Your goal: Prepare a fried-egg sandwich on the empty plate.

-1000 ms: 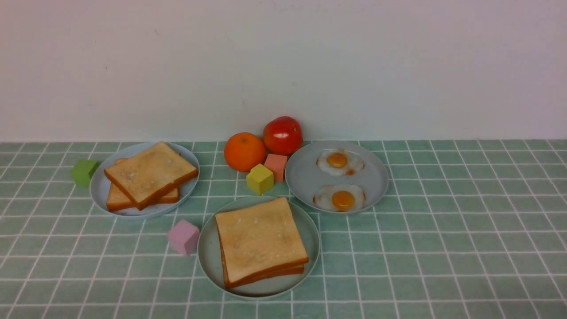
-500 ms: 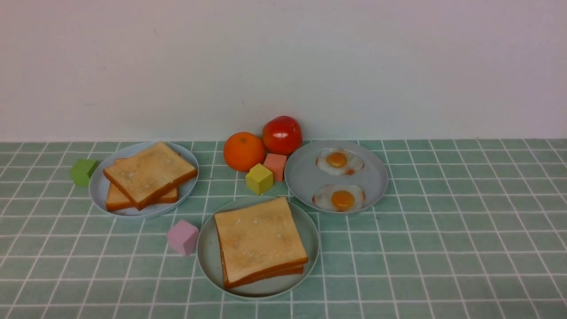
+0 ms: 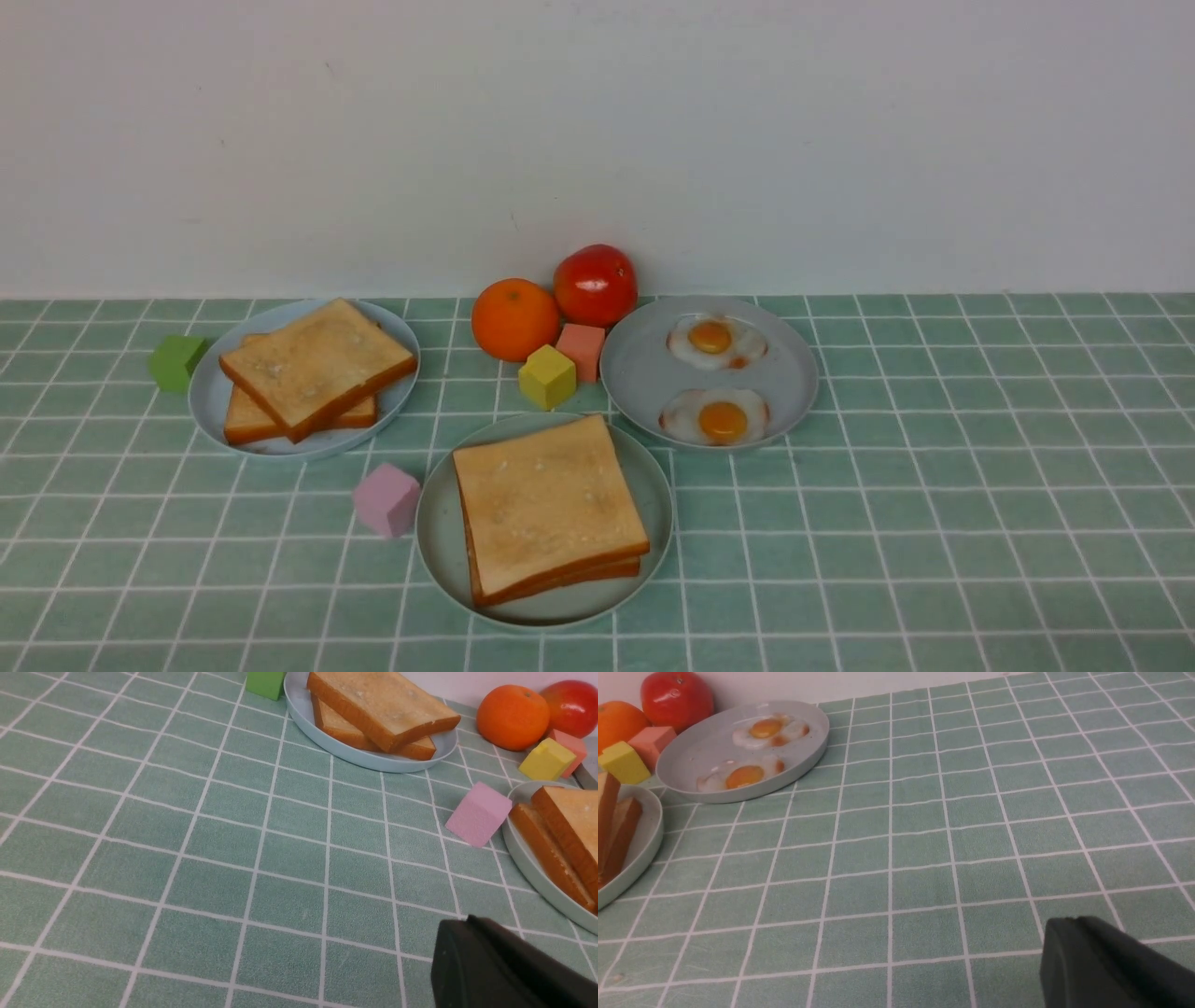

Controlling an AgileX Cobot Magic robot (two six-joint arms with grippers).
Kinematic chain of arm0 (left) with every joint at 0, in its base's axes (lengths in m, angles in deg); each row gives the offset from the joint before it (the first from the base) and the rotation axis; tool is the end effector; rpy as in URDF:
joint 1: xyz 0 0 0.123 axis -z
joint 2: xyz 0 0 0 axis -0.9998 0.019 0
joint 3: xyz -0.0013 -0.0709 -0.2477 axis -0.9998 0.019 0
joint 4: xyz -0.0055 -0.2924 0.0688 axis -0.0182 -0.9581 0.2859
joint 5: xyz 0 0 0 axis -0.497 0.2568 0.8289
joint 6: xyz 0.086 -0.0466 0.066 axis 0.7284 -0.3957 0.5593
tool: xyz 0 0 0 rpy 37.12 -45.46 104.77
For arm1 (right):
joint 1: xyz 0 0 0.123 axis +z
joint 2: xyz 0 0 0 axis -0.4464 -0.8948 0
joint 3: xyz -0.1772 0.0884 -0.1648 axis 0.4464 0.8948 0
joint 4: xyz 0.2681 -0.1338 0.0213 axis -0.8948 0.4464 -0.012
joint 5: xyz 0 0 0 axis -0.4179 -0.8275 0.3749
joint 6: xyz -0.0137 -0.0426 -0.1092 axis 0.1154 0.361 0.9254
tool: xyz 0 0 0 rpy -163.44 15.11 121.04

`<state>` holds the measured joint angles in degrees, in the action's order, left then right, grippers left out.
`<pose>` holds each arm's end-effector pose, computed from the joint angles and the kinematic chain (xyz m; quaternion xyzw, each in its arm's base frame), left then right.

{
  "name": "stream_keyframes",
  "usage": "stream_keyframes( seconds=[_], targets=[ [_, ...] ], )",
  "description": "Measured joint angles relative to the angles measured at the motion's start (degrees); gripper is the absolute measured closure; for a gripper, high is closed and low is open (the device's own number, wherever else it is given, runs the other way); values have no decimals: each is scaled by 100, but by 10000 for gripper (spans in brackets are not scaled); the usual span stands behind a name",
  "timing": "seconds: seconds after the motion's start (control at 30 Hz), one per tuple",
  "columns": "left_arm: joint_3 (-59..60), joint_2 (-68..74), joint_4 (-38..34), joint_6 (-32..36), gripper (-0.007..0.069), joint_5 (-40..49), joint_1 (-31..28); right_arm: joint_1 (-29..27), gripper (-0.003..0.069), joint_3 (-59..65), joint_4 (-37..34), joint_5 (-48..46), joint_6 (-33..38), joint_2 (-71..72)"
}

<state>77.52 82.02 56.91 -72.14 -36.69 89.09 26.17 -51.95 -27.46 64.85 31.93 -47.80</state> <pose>0.1552 -0.0028 0.1606 -0.1075 0.8004 -0.0920 0.5826 0.1547 0.0033 0.1663 0.0490 0.8051 0.0547 0.5886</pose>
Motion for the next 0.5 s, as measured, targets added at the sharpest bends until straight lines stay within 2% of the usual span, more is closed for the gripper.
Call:
stream_keyframes(
  seconds=[0.5],
  targets=[
    [0,0,0,-11,638,0,0,0,609,0,5,0,0,0]
  ],
)
